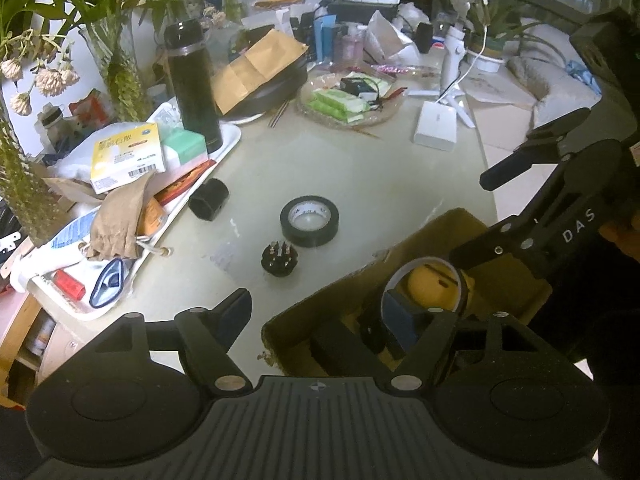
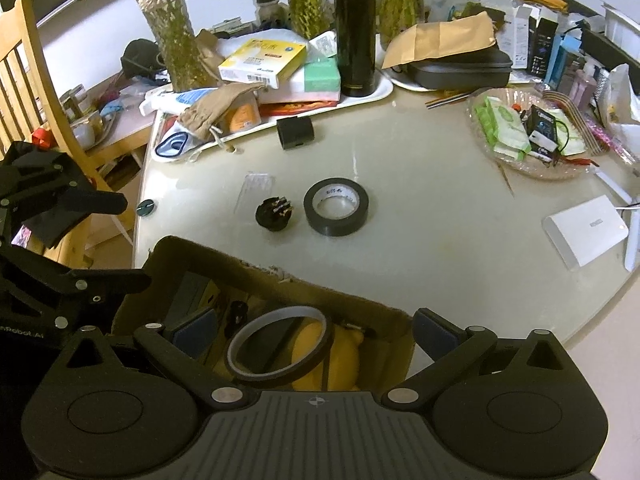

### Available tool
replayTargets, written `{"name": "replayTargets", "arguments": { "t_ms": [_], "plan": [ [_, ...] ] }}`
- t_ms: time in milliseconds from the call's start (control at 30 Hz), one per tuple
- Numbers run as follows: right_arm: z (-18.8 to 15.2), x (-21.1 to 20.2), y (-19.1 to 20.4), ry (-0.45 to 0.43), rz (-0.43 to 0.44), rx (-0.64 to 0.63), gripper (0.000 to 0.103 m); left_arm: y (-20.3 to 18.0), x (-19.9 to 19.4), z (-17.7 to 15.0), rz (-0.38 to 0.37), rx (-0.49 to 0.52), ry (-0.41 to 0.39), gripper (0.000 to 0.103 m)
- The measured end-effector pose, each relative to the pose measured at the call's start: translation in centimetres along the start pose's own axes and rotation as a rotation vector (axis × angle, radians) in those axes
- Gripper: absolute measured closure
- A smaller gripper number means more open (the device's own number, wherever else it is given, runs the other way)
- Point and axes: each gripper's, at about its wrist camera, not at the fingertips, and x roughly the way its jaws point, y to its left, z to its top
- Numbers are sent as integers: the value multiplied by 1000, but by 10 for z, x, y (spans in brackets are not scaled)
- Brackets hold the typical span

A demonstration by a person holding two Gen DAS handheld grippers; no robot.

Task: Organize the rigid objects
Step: 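Lower the clear ring into the box and open the right tool, then withdraw both tools from the box toward the table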

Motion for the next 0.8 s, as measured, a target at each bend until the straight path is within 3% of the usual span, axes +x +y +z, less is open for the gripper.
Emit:
{"name": "replayTargets", "arguments": {
  "t_ms": [800],
  "plan": [
    [12, 4, -12, -73, -46, 34, 0, 21, 40, 11, -31, 54, -25, 32]
  ]
}}
